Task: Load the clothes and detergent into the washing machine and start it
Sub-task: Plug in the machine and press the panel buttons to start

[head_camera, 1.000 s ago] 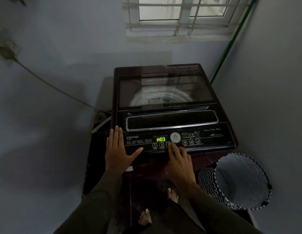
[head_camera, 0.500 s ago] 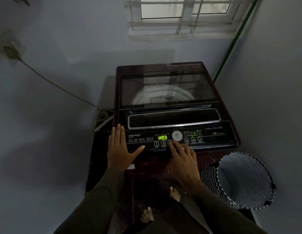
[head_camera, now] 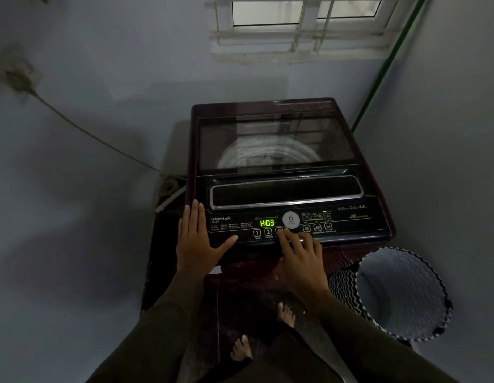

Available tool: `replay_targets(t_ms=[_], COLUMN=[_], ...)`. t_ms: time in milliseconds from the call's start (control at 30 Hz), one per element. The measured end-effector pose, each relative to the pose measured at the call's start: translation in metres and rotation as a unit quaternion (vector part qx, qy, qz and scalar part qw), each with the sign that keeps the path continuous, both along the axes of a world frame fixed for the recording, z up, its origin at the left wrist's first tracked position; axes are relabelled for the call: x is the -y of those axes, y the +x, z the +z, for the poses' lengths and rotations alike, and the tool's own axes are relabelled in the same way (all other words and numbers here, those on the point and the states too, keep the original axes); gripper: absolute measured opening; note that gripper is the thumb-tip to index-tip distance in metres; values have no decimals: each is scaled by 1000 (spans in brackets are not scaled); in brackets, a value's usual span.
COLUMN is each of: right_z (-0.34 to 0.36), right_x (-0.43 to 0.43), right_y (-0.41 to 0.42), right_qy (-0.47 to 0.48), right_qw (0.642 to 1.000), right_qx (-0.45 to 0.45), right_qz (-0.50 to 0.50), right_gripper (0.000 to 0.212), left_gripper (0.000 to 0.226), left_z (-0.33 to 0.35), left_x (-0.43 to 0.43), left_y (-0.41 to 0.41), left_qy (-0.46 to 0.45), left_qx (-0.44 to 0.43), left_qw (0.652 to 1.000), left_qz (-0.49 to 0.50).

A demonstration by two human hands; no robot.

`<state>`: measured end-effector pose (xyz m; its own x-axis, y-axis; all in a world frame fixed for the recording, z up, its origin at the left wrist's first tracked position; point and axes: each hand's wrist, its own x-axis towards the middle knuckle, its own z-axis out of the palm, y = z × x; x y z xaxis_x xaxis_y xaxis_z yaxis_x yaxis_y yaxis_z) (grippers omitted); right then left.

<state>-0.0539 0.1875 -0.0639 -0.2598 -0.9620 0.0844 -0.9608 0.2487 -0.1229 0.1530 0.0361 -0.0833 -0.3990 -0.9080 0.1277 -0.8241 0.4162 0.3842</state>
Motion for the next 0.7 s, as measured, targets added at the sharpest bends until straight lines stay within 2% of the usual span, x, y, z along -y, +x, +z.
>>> replay_targets(t_ms=[400,700], right_z=[4,4], right_x=[1,-6], right_y=[-1,5], right_qy=[6,35], right_qw=[1000,999], right_qx=[-2,-10], right_qz=[7,8], right_gripper=[75,82], left_gripper=[119,120], left_z=[-1,6], left_x=[1,0], left_y=[1,1], left_qy=[17,51], left_qx=[4,-8], left_qw=[1000,999], left_qz=[-4,-8])
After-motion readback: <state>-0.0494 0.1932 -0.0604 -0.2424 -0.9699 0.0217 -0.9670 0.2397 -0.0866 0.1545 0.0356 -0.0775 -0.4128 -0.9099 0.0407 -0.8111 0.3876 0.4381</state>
